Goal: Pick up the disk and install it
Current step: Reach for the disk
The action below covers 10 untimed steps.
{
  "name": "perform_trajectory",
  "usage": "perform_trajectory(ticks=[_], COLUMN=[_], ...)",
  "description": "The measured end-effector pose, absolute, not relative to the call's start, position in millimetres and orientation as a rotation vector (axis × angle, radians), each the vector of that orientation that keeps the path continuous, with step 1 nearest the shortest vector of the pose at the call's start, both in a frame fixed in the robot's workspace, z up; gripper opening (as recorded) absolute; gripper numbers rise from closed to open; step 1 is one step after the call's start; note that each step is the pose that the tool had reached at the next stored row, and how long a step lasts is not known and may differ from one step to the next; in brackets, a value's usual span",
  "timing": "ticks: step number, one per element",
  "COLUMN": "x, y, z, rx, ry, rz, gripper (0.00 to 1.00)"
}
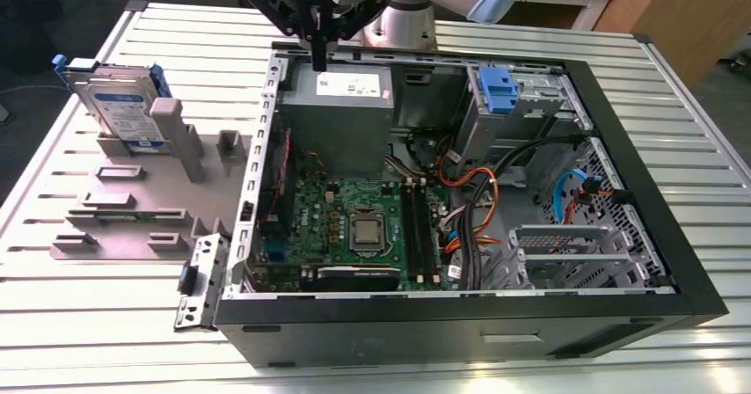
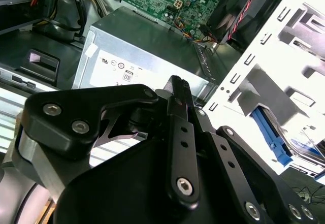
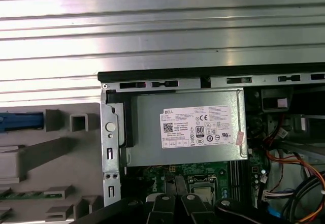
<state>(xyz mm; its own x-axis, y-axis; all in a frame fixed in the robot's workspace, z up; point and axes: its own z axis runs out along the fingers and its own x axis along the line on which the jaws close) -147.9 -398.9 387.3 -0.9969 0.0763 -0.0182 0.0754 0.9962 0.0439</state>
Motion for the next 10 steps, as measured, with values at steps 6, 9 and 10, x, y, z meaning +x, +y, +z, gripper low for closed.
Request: perform_trajectory(ticks=[6, 9, 10], x=[-149.9, -151.0, -151.3], y=[-398.9, -398.9, -398.9], z=[387.2, 387.1, 387.1], rx=[0.118, 0.118, 0.118], ry=[3.119, 3.119, 3.119], rz=[0.067, 0.067, 0.067], gripper=[0.11, 0.11, 0.11])
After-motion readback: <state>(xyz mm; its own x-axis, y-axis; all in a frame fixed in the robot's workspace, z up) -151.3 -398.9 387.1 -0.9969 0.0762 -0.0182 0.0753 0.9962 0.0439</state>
